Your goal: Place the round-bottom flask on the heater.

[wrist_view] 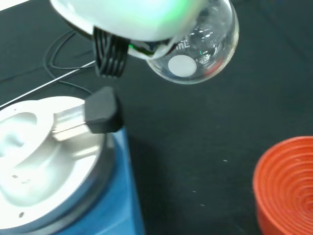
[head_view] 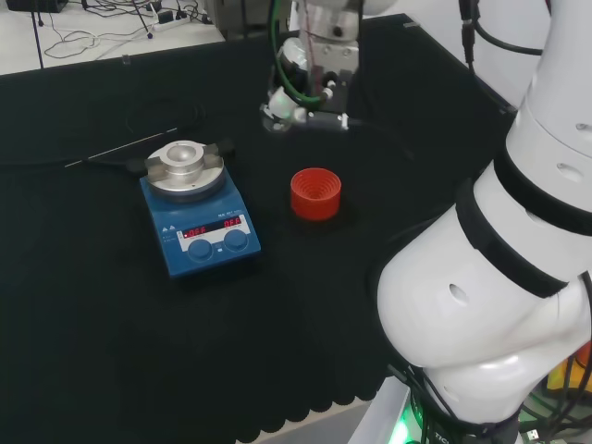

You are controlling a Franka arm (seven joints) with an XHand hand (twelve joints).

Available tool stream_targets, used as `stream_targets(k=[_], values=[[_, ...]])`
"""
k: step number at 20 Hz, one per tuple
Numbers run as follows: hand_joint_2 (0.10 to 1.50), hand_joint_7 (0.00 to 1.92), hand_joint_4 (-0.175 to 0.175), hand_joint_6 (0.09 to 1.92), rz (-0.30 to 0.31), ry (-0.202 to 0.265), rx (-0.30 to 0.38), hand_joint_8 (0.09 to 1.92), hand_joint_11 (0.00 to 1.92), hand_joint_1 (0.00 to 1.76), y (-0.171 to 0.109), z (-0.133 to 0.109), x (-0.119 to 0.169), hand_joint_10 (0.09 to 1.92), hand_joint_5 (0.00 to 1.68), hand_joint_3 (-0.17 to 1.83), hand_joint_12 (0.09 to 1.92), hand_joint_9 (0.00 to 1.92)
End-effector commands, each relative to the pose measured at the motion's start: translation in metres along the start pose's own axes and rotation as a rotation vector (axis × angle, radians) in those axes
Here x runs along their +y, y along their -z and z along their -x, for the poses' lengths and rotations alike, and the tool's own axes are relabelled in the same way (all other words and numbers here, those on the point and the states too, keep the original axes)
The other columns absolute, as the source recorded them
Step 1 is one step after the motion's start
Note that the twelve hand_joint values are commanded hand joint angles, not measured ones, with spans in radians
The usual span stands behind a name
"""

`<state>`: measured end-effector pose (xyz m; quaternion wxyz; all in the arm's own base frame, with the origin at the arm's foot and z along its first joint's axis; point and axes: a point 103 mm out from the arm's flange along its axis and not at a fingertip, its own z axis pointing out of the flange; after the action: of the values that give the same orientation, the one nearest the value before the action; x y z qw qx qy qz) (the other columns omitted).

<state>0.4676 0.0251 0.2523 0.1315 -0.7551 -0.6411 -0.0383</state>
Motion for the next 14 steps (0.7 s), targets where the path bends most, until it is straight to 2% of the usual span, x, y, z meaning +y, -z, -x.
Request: stream_targets(k=[1,8,14], values=[[0.59,0.48,0.135,0.94,-0.059,0.094,-0.042,0.67,0.32,1.12,-0.004,-0.069,0.005,0.57,1.18,0.87,1.35,0.73],[0.6,0.48,0.141,0.94,-0.092,0.188,-0.082,0.67,0.32,1.12,-0.008,-0.129,0.009,0.57,1.18,0.87,1.35,0.73],[0.6,0.47,0.146,0.94,-0.132,0.237,-0.114,0.67,0.32,1.12,-0.028,-0.161,0.013,0.57,1.18,0.87,1.35,0.73]])
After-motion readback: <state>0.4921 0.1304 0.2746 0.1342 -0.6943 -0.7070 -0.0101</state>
